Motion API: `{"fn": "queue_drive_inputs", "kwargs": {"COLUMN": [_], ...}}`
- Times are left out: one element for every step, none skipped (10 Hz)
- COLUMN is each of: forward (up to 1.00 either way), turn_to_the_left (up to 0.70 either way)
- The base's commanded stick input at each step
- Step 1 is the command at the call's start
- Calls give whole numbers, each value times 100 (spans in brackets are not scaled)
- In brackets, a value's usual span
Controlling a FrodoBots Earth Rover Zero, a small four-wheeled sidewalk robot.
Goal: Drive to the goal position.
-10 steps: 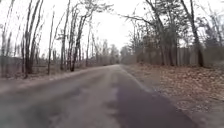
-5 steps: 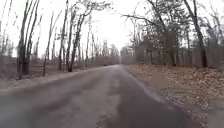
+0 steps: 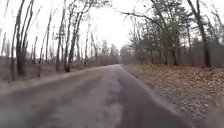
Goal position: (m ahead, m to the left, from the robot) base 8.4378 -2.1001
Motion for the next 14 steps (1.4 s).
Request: {"fn": "queue_drive_inputs", "kwargs": {"forward": [100, 100, 100, 100, 100, 100, 100, 100, 100, 100, 100, 100, 100, 100], "turn_to_the_left": [-2, 0, 0, 0, 0, 0, 0, 0, 0, 0, 0, 0, 0, 0]}}
